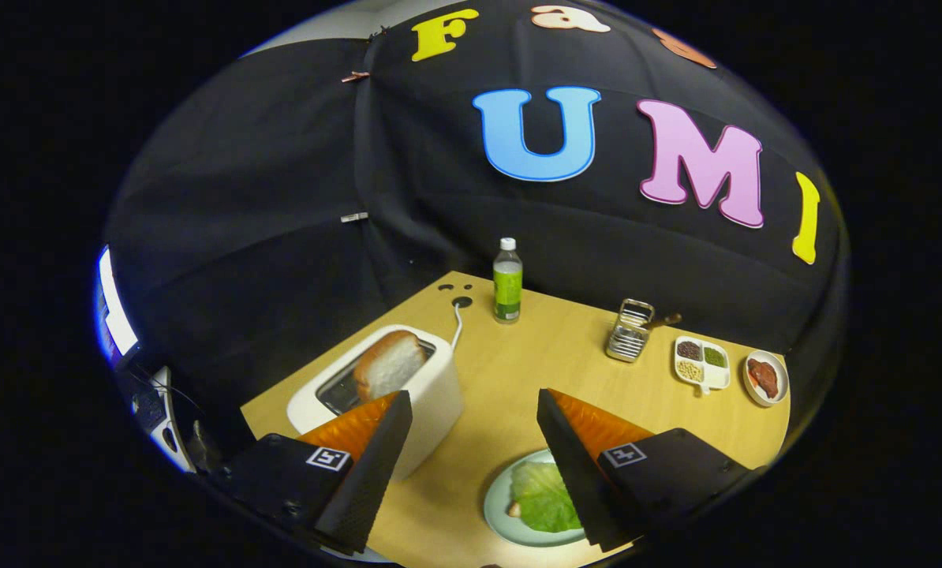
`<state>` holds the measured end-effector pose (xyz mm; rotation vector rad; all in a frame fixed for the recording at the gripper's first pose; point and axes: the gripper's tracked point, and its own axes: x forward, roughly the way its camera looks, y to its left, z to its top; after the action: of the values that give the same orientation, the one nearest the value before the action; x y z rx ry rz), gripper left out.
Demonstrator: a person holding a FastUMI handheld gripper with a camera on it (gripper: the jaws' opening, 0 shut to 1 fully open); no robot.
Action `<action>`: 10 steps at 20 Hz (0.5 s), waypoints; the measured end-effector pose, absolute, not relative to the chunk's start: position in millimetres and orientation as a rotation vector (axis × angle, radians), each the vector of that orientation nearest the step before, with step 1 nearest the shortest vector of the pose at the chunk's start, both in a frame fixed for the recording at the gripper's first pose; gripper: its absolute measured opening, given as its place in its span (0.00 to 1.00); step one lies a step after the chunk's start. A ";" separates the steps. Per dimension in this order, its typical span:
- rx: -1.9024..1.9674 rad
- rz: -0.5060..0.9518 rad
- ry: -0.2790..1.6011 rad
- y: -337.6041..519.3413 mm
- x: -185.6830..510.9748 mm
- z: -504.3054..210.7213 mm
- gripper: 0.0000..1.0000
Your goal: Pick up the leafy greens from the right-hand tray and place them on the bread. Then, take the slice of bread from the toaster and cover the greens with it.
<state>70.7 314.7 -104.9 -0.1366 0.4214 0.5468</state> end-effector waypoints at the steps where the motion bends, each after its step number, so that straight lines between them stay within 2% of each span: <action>1: -0.132 0.562 0.419 326.2 70.9 -101.0 0.99; 10: -0.193 0.614 0.450 406.5 85.7 -129.9 1.00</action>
<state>85.7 406.5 -129.9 -0.1932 0.4501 0.6142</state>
